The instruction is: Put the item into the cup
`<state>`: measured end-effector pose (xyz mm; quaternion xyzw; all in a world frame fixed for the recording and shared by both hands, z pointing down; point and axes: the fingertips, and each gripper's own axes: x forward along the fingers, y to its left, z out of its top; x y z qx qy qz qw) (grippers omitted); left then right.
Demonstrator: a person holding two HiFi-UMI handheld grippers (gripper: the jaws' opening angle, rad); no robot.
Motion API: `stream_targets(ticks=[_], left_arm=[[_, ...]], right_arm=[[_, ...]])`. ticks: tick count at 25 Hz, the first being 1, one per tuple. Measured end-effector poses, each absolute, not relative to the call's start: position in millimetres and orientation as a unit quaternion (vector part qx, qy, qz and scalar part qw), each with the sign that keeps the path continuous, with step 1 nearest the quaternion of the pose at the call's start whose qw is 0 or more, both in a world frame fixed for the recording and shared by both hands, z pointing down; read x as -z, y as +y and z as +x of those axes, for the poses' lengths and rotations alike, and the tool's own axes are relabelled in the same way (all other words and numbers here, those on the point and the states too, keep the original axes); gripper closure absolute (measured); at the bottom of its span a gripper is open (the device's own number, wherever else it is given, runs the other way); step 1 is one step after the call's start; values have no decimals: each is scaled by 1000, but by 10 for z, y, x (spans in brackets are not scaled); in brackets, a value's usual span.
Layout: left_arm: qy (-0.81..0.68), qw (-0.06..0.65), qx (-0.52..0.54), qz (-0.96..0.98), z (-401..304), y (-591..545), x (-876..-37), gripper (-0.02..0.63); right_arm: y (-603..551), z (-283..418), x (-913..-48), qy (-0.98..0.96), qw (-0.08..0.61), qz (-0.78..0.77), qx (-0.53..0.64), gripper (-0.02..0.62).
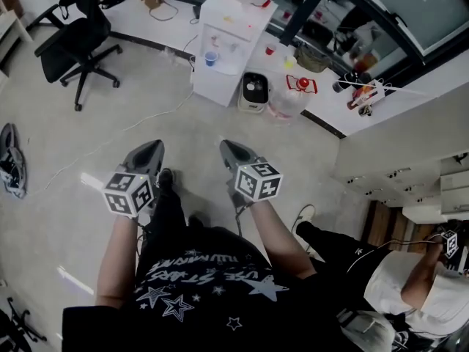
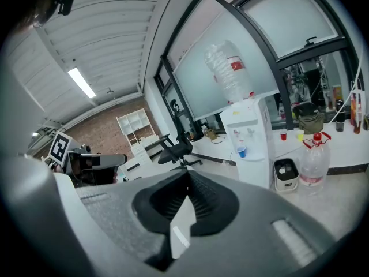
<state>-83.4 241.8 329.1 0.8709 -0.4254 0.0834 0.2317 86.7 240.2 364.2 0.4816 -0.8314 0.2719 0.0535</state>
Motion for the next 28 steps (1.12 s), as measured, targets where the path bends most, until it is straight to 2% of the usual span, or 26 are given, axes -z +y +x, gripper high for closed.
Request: stream_targets(ticks=[16,28], left_arm=[[-361,262,-93,890,-1131,829,-3518,600],[-300,276,-114,906,-1041,4,-3595,600]], right_arm=[[1097,681,-3776,-786,60,543,-288,595],[443,623,-3738,-749,55,588,-299,595]])
